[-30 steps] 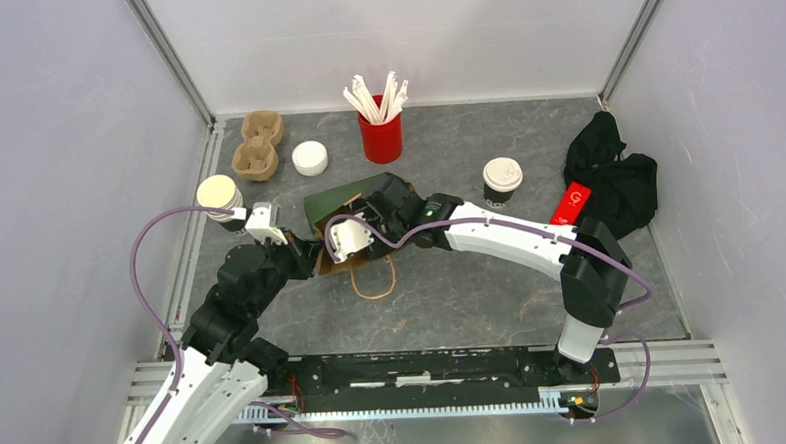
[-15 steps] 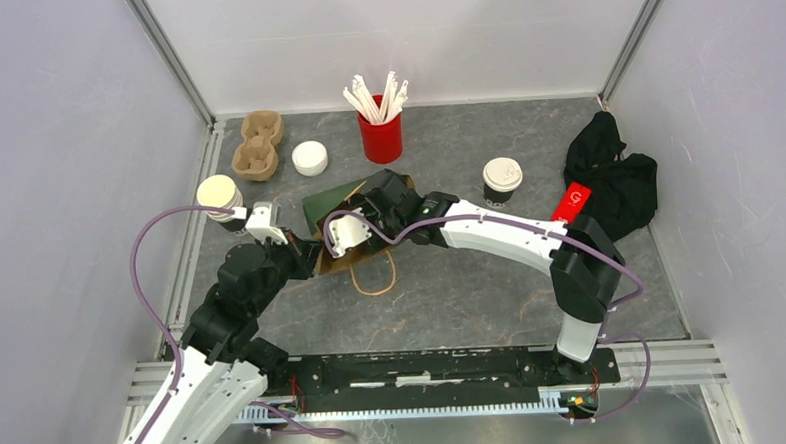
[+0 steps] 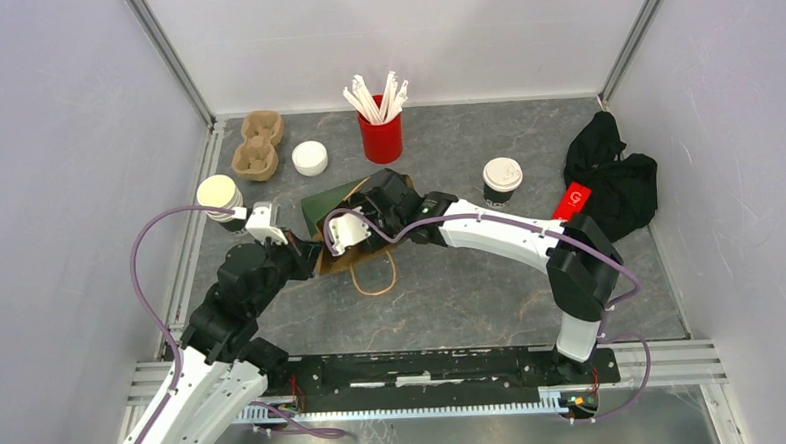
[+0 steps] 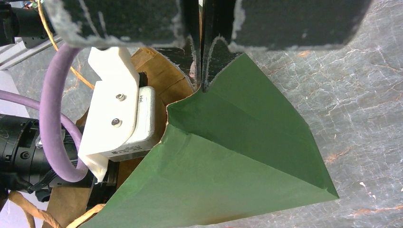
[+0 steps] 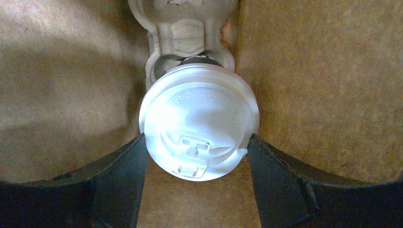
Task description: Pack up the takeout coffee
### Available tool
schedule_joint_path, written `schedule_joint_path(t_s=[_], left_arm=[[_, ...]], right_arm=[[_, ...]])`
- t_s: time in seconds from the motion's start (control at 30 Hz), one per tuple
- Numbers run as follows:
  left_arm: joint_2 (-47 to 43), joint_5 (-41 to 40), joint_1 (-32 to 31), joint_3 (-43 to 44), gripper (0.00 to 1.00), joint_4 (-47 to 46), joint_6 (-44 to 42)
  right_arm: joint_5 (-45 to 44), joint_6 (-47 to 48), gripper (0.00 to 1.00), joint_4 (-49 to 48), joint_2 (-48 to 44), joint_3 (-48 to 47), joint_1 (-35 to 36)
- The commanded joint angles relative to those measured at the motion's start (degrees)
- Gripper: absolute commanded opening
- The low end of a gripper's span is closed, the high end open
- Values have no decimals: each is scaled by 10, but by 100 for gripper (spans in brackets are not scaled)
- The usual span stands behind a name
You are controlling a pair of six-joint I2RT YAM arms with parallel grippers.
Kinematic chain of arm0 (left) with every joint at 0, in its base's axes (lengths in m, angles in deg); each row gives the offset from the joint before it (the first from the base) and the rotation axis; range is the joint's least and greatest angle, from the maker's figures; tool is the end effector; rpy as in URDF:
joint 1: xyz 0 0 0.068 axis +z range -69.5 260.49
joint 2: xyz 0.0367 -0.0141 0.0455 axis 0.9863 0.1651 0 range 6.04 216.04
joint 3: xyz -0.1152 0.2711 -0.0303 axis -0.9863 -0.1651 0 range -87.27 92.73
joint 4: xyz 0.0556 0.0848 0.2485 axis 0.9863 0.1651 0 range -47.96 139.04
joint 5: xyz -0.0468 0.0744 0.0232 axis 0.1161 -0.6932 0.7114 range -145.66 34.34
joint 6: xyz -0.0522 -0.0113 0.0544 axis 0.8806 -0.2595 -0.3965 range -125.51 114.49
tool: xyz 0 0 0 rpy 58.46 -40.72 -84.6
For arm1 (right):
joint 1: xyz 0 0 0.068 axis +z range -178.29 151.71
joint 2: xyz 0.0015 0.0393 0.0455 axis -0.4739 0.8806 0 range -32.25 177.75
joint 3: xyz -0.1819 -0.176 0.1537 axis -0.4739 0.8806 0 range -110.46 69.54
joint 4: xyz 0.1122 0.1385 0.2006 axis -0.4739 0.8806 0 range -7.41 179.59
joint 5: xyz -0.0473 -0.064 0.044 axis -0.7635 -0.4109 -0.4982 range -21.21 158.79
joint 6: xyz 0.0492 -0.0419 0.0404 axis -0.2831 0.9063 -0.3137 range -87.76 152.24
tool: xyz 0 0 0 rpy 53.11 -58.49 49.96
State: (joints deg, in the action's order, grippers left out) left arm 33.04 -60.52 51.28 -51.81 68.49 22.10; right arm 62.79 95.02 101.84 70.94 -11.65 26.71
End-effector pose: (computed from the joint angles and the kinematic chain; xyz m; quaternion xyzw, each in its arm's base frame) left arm 0.1212 -0.0615 0.2980 -0.0136 0.8085 -0.2493 0.5329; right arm 0.2614 0.3615 0.2639 -0.7676 0.4885 -0.0755 0.4079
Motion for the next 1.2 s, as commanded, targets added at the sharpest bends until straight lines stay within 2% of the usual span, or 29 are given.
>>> schedule_joint_path(t_s=[0.0, 0.3, 0.77, 1.17], left_arm=[[4, -4, 3, 24, 2, -2, 16], [10, -8, 3, 24, 2, -4, 14], [23, -1, 3, 34, 2, -3, 8], [111, 25, 3, 148, 2, 62, 25]], right_arm=[[10, -26, 37, 27, -13, -4, -2], [8, -31, 37, 20, -27, 30, -3], [49, -59, 37, 10, 4, 6, -18], [21, -145, 37, 65, -9, -5, -3]])
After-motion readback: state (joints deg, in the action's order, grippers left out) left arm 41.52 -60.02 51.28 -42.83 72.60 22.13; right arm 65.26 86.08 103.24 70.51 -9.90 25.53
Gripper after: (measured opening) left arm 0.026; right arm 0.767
